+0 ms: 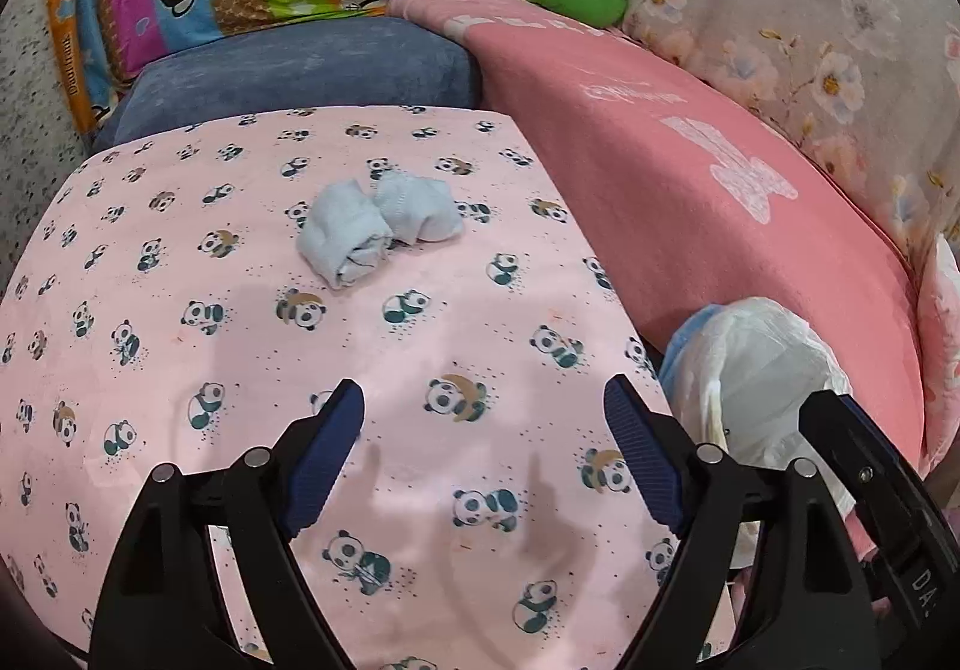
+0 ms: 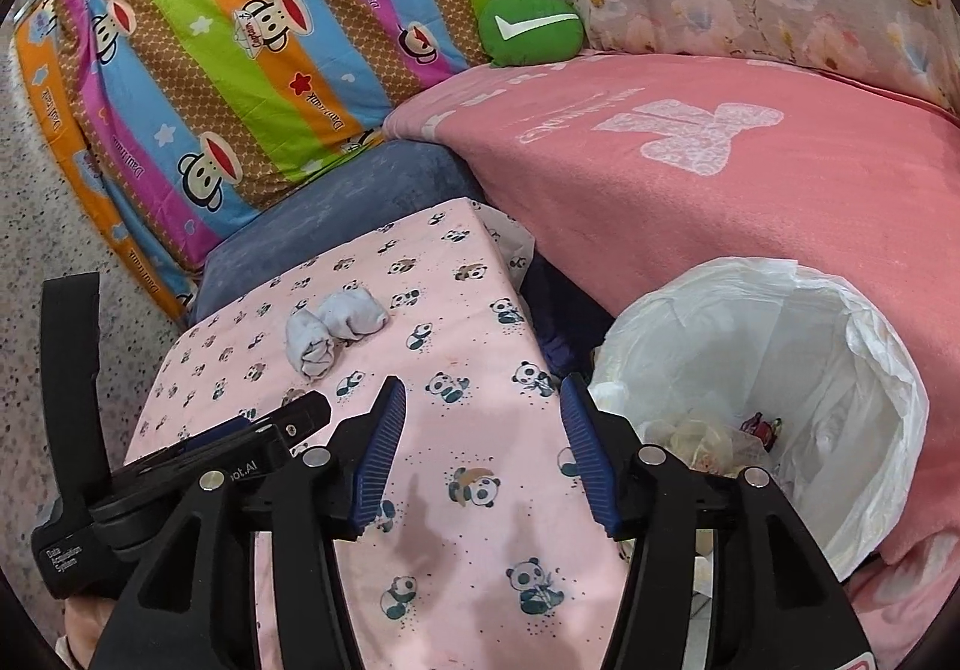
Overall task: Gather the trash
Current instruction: 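Move both tools back over the light blue socks, then grasp one light blue sock with the left tool while the right tool grasps the other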
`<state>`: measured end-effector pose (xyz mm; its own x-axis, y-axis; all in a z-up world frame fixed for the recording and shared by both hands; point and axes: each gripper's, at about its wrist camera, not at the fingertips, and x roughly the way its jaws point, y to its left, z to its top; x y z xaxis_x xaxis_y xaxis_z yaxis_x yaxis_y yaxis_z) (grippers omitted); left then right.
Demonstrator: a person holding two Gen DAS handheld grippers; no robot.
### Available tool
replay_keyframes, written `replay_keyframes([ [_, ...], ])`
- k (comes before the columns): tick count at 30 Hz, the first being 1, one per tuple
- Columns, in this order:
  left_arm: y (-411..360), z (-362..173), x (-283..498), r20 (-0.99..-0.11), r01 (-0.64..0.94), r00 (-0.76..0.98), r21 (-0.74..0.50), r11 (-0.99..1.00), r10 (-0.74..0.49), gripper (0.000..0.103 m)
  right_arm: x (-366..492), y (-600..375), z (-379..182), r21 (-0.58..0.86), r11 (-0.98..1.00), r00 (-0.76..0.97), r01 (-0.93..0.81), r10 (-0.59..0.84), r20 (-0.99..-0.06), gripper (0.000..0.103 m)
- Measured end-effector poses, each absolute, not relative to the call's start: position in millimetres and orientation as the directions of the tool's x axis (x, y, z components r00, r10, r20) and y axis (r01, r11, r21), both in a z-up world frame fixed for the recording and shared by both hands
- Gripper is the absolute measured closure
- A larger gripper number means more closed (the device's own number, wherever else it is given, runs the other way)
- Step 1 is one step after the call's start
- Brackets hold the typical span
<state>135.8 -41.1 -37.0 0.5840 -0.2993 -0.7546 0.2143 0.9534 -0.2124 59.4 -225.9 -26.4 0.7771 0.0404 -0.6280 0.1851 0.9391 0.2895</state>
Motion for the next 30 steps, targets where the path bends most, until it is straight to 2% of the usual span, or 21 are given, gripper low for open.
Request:
replay_keyframes([
  [11,4,-50,193,-0.77,0.108,0.584,-0.241,0.965,-0.257,0.025,124,-189,-43,0.296,0.949,0.745,0.11,0.118,-0.656,0.047],
  [23,18,-83,258,-0.796,0.058,0.55,-0.268,0.962,-0.255,0.026,210,-159,-71,0.3,0.952,0.706,0.057,0.174,-0.687,0.047],
  [28,20,-99,277,-0.803,0.068,0.521,-0.3,0.952,-0.29,0.031,242,-154,-85,0.314,0.948,0.688,0.053,0.193,-0.699,0.047],
  [30,20,-103,282,-0.801,0.077,0.514,-0.314,0.946,-0.308,0.037,252,-154,-91,0.327,0.944,0.678,0.05,0.208,-0.705,0.047],
])
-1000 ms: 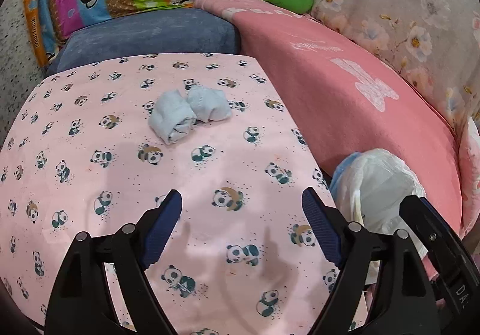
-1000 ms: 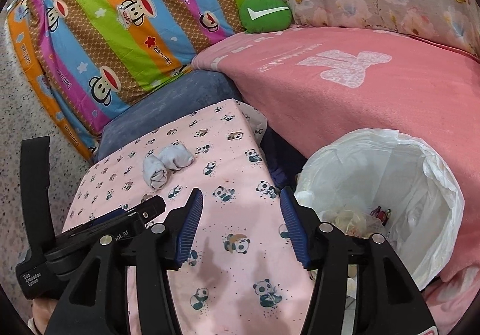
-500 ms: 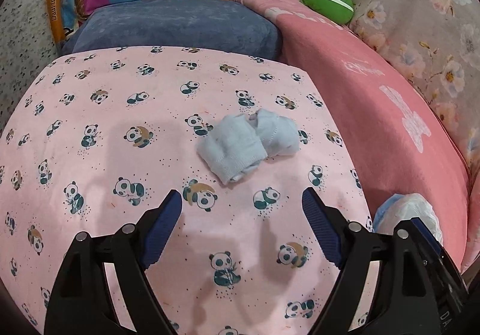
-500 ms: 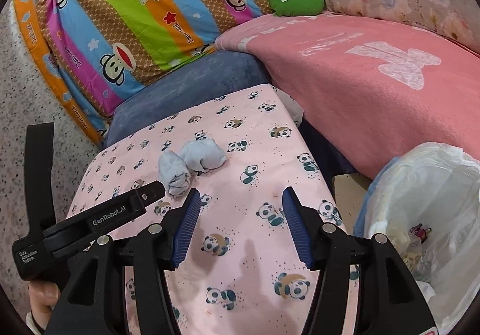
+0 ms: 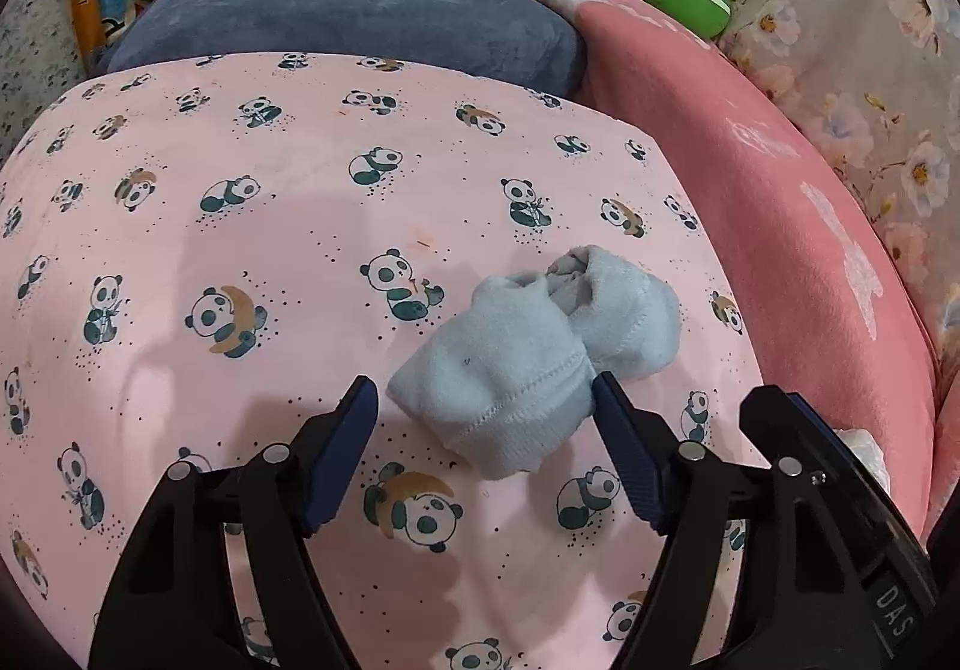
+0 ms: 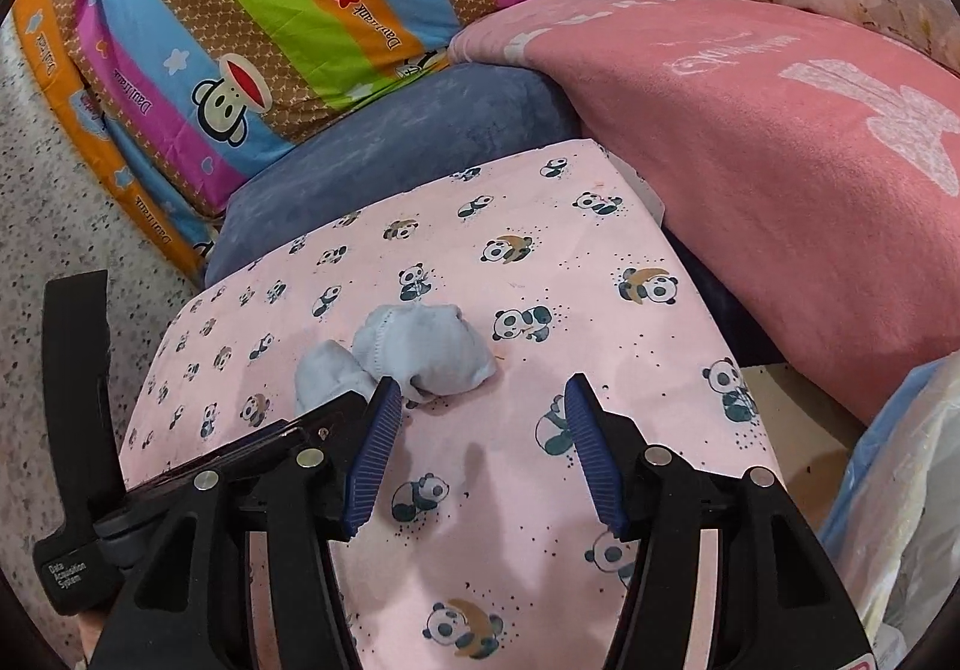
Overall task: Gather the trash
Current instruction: 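Grasp one light blue sock with the left tool while the right tool grasps the other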
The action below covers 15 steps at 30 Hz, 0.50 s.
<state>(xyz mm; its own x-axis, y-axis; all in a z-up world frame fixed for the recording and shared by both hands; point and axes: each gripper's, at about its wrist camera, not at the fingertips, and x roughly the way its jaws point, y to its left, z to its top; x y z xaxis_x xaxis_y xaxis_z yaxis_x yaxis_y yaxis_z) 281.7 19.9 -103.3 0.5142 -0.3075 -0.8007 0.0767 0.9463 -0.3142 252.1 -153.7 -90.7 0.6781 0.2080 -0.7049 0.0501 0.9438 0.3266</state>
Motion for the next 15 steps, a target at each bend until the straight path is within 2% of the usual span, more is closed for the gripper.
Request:
replay_keyframes([
  [2,21,-105,285,-0.795,0.089,0.513,-0.328,0.941,-0.325,0.04,260,-154,-96,0.352,0.935,0.67,0.048,0.231,-0.706,0.047],
  [5,24,-106,287,-0.78,0.107,0.512,-0.359,0.927,-0.361,0.051,270,-151,-102,0.384,0.922,0.661,0.039,0.265,-0.703,0.047],
  [9,33,-107,289,-0.761,0.122,0.501,-0.409,0.904,-0.412,0.062,282,-145,-109,0.399,0.916,0.652,0.031,0.284,-0.703,0.047],
  [15,45,-104,286,-0.754,0.117,0.521,-0.4,0.909,-0.399,0.068,293,-135,-119,0.442,0.897,0.633,0.007,0.338,-0.696,0.047],
])
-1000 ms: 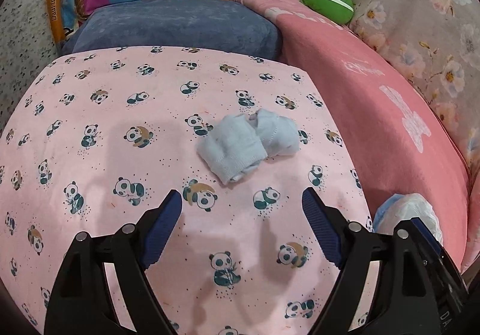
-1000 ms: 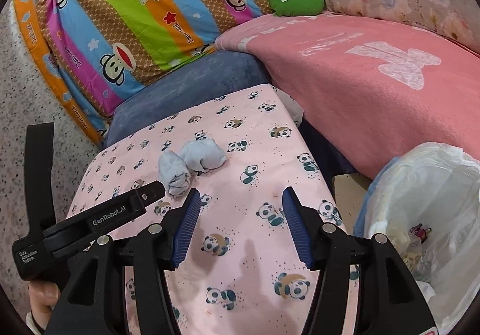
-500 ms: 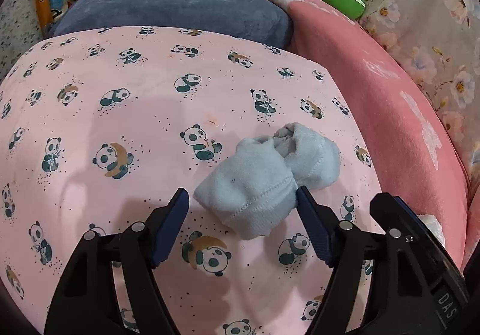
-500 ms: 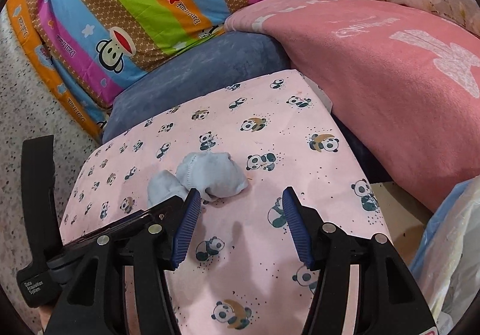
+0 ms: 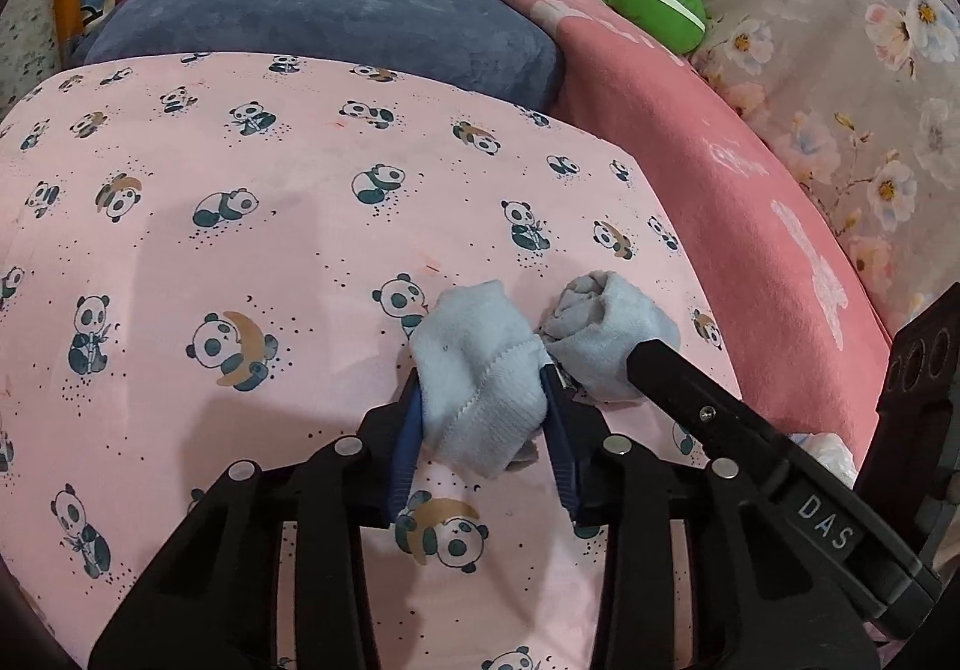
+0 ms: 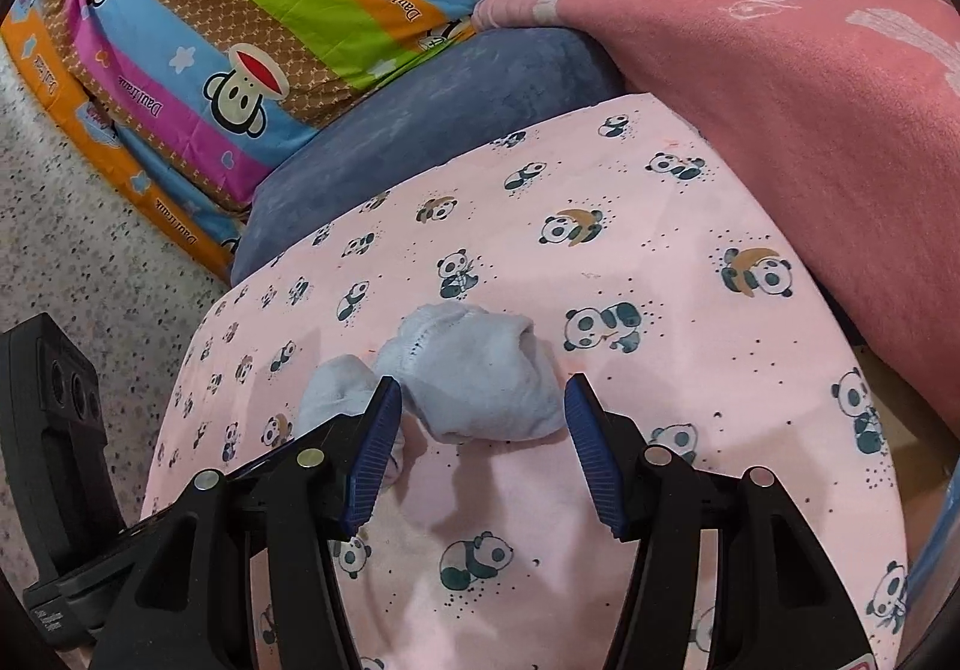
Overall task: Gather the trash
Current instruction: 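Grasp one light blue sock with the left tool while the right tool grasps the other, then carry both socks over the white bin and open both tools to drop them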
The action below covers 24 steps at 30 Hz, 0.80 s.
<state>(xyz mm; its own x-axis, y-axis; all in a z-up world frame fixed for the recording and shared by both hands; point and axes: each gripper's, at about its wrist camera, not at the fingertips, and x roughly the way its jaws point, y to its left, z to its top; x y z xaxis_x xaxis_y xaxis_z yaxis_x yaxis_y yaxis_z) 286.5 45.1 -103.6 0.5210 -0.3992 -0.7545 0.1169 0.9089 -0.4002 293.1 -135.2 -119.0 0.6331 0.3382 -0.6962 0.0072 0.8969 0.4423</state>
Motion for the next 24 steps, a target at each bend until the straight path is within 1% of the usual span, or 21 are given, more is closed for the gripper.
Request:
replay_keyframes([
  [2,49,-105,286,-0.756,0.11,0.521,-0.402,0.909,-0.397,0.069,296,-131,-121,0.453,0.891,0.627,0.003,0.352,-0.695,0.048],
  [3,51,-105,286,-0.755,0.11,0.521,-0.404,0.908,-0.399,0.069,297,-130,-122,0.455,0.89,0.625,0.002,0.354,-0.696,0.054],
  [4,52,-104,286,-0.754,0.111,0.522,-0.403,0.908,-0.399,0.069,299,-129,-124,0.457,0.89,0.618,-0.001,0.359,-0.699,0.063],
  [5,51,-103,285,-0.756,0.113,0.525,-0.394,0.912,-0.391,0.069,300,-127,-125,0.459,0.888,0.61,-0.003,0.365,-0.703,0.07],
  [6,51,-102,284,-0.758,0.114,0.528,-0.384,0.916,-0.383,0.069,301,-126,-126,0.461,0.888,0.604,-0.003,0.369,-0.706,0.082],
  [9,50,-99,280,-0.76,0.118,0.533,-0.368,0.922,-0.371,0.069,298,-124,-123,0.447,0.895,0.603,-0.005,0.359,-0.712,0.087],
  [13,49,-94,275,-0.758,0.118,0.537,-0.367,0.923,-0.37,0.069,288,-124,-114,0.418,0.909,0.616,-0.011,0.335,-0.713,0.089],
  [24,19,-63,246,-0.74,0.18,0.548,-0.353,0.918,-0.392,0.069,242,-153,-79,0.402,0.916,0.687,0.015,0.283,-0.67,0.089],
])
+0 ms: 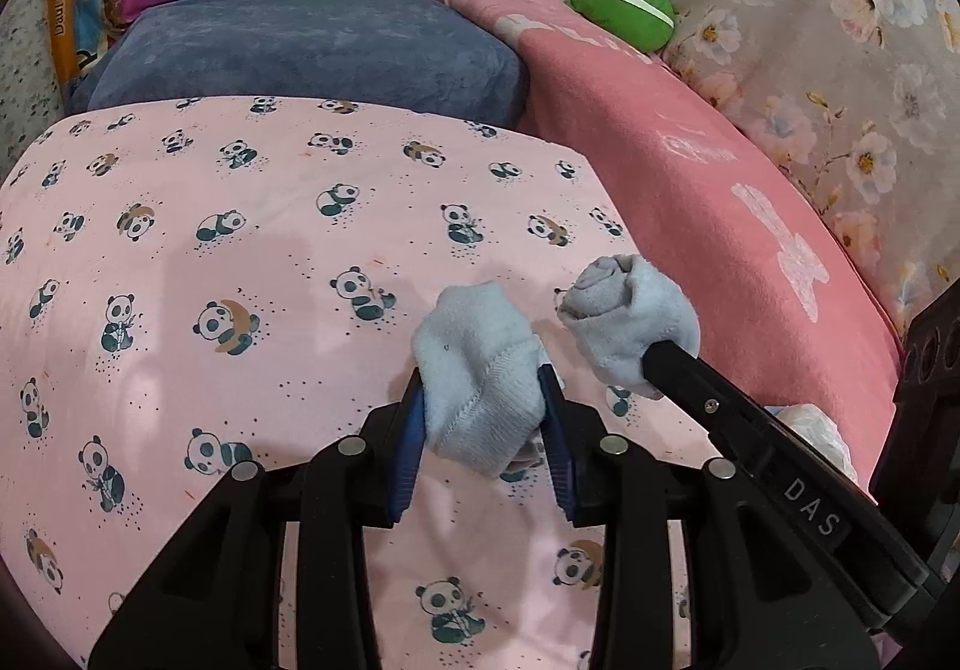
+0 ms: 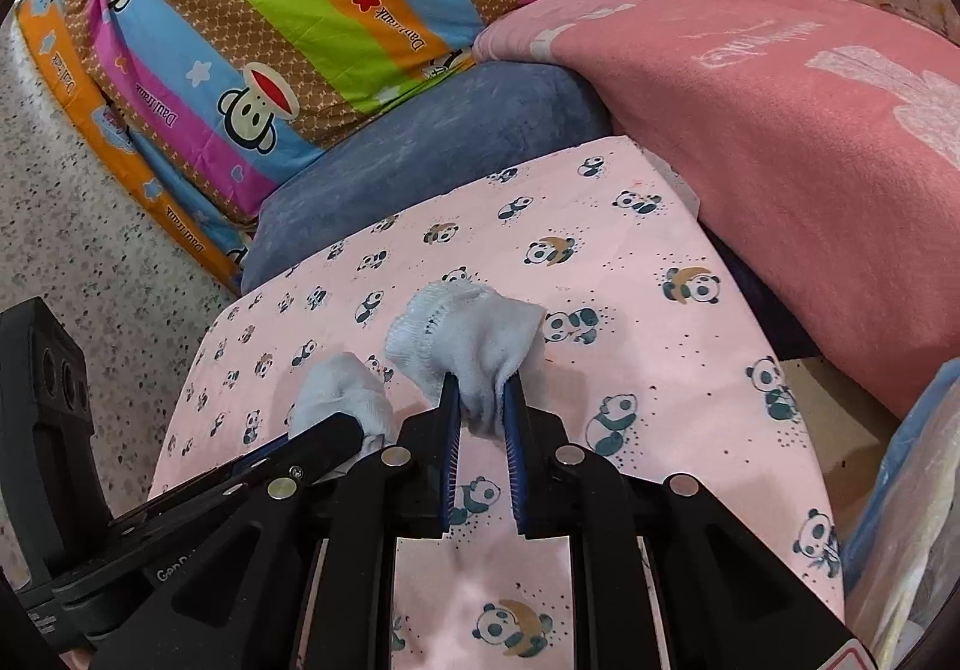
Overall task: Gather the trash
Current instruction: 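Carry both socks over the white bin and open both tools to drop them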
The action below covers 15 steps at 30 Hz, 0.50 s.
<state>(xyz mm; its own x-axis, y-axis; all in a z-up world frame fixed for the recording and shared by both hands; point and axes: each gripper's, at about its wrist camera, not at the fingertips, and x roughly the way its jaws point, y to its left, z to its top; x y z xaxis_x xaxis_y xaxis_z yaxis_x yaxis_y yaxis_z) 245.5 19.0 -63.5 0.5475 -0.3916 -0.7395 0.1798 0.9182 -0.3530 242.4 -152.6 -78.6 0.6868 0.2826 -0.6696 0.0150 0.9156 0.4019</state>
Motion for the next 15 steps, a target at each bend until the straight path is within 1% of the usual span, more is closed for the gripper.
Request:
replay_keyframes([
  [15,-86,-15,174,-0.705,0.372,0.514,-0.331,0.867,-0.489,0.069,141,-253,-28,0.394,0.908,0.785,0.144,0.137,-0.604,0.089],
])
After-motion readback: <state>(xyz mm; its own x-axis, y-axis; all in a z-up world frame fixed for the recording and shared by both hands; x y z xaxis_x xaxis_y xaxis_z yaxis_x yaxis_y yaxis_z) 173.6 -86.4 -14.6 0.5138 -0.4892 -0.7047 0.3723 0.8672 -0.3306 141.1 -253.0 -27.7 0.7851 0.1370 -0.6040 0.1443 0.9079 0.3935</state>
